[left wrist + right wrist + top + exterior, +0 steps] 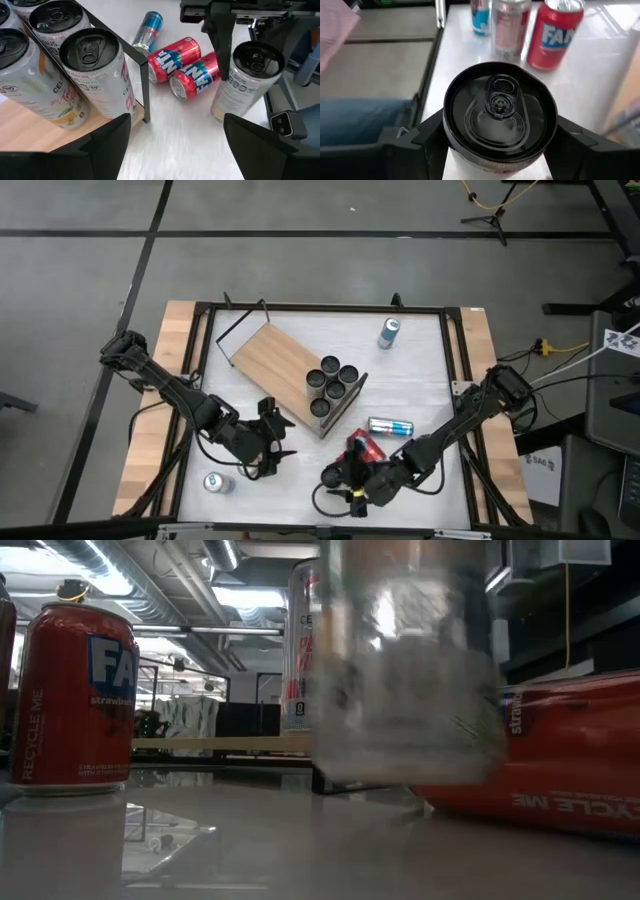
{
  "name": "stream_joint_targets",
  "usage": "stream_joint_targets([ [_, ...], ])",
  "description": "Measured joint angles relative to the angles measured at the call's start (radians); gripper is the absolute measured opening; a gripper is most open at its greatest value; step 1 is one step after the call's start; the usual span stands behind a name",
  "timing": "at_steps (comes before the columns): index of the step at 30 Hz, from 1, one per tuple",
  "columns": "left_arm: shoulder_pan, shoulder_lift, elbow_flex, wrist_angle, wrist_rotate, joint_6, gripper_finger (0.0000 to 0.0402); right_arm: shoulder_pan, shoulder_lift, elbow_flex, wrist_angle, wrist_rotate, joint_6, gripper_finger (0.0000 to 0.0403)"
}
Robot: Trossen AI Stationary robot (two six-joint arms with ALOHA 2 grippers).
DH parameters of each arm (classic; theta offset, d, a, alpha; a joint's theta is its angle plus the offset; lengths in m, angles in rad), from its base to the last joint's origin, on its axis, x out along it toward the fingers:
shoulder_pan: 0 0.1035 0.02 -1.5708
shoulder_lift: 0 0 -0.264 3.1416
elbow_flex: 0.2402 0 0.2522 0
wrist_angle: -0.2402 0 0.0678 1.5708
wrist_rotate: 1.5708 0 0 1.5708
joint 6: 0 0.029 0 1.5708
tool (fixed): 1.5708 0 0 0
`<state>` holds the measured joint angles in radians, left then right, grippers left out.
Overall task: Place canned beverage on shelf
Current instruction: Put the white-yellow soda can on the shelf aligned with the other white-yellow soda cans
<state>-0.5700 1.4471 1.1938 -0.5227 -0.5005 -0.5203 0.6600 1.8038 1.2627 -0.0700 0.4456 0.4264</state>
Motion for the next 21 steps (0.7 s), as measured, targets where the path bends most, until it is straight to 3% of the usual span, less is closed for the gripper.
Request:
stream_joint_targets([
  [7,-0.027,0.000,0.000,0.001,0.050,-0.001,0.0312,-0.050,0.000,0.003,0.082,-0.093,-0.100,0.0248],
  [21,-0.074,0.058,0.000,0.026,0.052,-0.061,0.0312,-0.154,0.000,0.182,0.002,-0.249,-0.325,0.0247],
])
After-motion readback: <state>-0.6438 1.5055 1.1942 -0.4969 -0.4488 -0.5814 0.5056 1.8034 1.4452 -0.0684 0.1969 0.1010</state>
